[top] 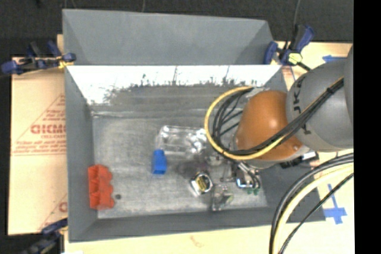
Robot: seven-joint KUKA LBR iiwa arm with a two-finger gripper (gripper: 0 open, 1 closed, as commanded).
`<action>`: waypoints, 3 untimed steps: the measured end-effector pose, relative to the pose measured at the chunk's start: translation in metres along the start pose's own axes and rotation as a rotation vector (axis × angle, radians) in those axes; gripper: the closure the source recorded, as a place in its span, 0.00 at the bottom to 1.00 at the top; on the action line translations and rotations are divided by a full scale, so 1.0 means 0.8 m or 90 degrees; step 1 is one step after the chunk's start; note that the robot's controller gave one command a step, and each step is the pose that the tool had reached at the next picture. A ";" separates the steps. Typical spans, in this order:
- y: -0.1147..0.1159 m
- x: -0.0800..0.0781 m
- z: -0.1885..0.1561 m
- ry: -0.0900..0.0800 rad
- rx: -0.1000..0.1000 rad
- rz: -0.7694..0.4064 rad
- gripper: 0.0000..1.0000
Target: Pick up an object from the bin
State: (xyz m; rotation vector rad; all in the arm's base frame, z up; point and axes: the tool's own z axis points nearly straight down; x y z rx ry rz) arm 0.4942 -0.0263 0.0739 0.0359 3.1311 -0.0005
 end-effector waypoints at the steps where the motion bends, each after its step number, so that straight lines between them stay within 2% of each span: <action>1: 0.080 0.004 0.000 -0.001 0.001 -0.144 0.00; 2: 0.080 0.006 0.000 0.001 0.000 -0.142 1.00; 3: 0.087 -0.027 -0.217 0.000 -0.001 -0.382 1.00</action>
Offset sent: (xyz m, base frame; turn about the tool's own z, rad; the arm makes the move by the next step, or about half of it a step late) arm -0.0065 0.0660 -0.0039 -0.2296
